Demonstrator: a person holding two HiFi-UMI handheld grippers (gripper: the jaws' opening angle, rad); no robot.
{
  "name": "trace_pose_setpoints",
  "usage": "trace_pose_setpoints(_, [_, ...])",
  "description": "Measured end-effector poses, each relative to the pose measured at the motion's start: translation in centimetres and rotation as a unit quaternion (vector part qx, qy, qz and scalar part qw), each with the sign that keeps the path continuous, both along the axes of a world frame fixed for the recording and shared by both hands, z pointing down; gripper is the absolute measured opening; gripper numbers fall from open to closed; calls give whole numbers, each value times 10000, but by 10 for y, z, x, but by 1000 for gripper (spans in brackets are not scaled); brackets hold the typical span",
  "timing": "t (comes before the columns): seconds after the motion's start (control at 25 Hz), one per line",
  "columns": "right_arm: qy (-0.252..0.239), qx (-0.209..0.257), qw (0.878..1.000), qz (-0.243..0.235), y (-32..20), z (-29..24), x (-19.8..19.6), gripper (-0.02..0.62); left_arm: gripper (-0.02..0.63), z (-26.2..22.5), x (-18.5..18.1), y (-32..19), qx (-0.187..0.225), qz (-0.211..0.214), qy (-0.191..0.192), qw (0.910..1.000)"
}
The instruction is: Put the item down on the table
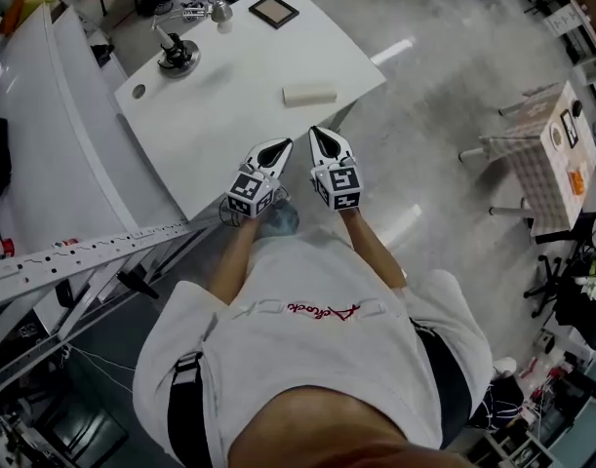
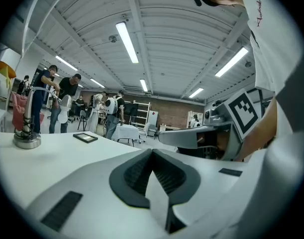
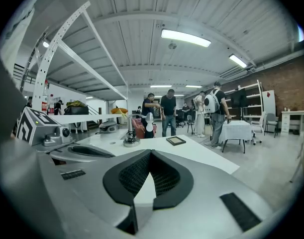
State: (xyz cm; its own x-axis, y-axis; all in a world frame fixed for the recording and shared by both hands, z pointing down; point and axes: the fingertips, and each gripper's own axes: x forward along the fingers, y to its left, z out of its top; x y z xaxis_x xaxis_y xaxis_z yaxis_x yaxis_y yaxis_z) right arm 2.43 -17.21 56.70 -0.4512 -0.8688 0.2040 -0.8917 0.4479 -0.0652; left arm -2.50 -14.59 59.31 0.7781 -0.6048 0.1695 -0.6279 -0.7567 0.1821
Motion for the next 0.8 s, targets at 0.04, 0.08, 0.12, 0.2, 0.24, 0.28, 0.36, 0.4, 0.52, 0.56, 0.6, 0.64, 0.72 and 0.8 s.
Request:
trace_pose_setpoints(0.04, [10, 6, 10000, 17, 10, 1, 3, -8, 23, 0, 2, 9, 16, -2, 7, 10000])
trace_pose_setpoints(0.08, [25, 8, 10000, 40, 19, 3, 6, -8, 23, 0, 4, 18, 35, 2, 7, 10000])
trace_pose_setpoints(0.12, [36, 3, 10000, 64, 28, 5, 8, -6, 23, 0, 5, 27, 51, 12, -3, 10000])
trace_pose_setpoints(0.2, [20, -15, 9999, 99, 49, 5, 10, -8, 23, 0, 7, 46, 67, 32, -30, 10000])
trace_pose_setpoints(0.24, [-8, -23, 9999, 105, 59, 4, 10, -6, 23, -1, 7, 55, 82, 37, -40, 10000])
trace_pose_setpoints(0.28, [-37, -26, 9999, 113, 68, 4, 10, -6, 23, -3, 7, 63, 101, 37, -49, 9999])
trace_pose_setpoints(0.36, [-96, -33, 9999, 137, 84, 3, 12, -6, 23, -4, 9, 77, 131, 21, -62, 9999])
trace_pose_setpoints(0.4, [-123, -44, 9998, 146, 92, 4, 13, -6, 23, -4, 10, 85, 135, 11, -66, 9999])
trace_pose_setpoints(0.52, [-152, -23, 9998, 143, 108, 3, 12, -6, 23, -6, 10, 102, 169, -9, -67, 9998])
trace_pose_setpoints(0.56, [-162, -6, 9998, 141, 112, 2, 11, -6, 23, -7, 10, 105, 189, -15, -70, 9998])
trace_pose_setpoints(0.6, [-173, 7, 9998, 141, 115, 1, 12, -6, 23, -8, 10, 109, 214, -22, -70, 9997])
trace_pose_setpoints(0.64, [-182, 16, 9997, 145, 118, 0, 13, -6, 23, -10, 10, 112, 242, -30, -68, 9997])
trace_pose_setpoints(0.72, [-201, 29, 9996, 176, 125, -2, 15, -6, 23, -13, 11, 118, 296, -31, -66, 9995])
trace_pose_setpoints(0.8, [-219, 39, 9995, 241, 131, -2, 17, -6, 23, -13, 11, 124, 322, -3, -78, 9995])
